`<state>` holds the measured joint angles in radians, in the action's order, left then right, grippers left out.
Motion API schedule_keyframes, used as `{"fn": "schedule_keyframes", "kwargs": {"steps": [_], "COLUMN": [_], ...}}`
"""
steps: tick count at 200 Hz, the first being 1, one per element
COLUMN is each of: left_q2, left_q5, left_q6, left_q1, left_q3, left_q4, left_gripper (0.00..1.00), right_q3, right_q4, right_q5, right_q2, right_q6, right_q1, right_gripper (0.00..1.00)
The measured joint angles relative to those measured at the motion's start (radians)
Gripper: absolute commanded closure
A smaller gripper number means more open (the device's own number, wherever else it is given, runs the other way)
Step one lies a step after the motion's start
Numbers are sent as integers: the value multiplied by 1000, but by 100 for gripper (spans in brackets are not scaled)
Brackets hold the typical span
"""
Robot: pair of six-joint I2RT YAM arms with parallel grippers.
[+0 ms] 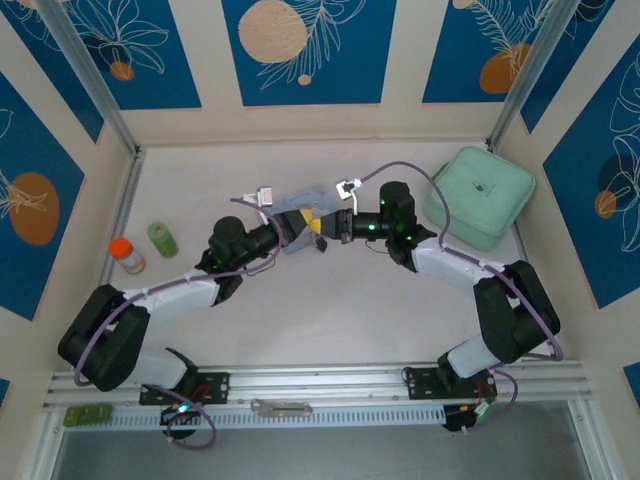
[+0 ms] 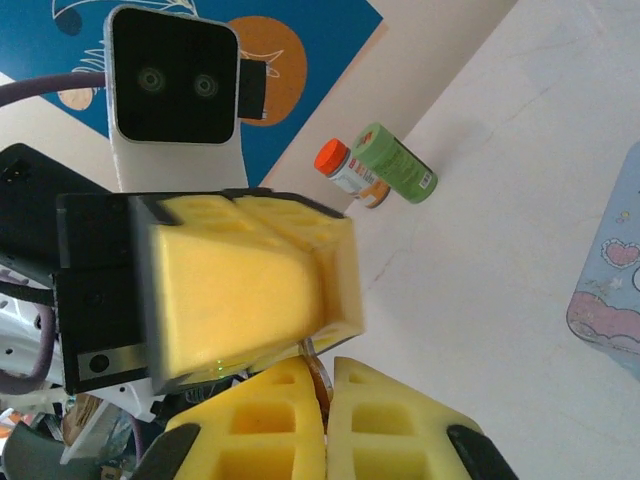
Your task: Unlock the padlock with the key
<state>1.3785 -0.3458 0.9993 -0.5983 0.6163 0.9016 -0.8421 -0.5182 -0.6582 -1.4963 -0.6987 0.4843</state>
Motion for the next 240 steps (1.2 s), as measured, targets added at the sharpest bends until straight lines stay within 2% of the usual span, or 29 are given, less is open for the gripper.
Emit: {"fn": "schedule_keyframes", "kwargs": {"steps": [3, 6, 73, 107, 138, 159, 185, 240], "left_q2": [-1, -3, -200, -126, -2, 77, 167, 351], "left_q5": [3, 6, 198, 256, 315, 356, 412, 545], "left_q6": [-1, 0, -85, -91, -90, -88, -83, -42], "left_q1": [0, -1, 0, -25, -105, -152, -191, -217], "left_q3": [0, -1, -31, -38, -38, -17, 39, 97], "left_q4": [0, -1, -217, -316, -372, -406, -440, -392], "left_gripper": [5, 0, 0, 11, 17, 26, 36, 44], "right_q3": [0, 0, 7, 7, 6, 6, 8, 58], "right_q4": [3, 8, 246, 412, 552, 615, 644, 635], "right_q5": [1, 3, 93, 222, 381, 452, 487, 489], "right_q2": [0, 0, 90, 162, 196, 204, 204, 221], "right_q6": [1, 7, 196, 335, 435, 459, 456, 425], "right_q1": [0, 0, -4, -4, -6, -34, -87, -118], "right_gripper": [100, 100, 100, 100, 100, 100, 100, 100]}}
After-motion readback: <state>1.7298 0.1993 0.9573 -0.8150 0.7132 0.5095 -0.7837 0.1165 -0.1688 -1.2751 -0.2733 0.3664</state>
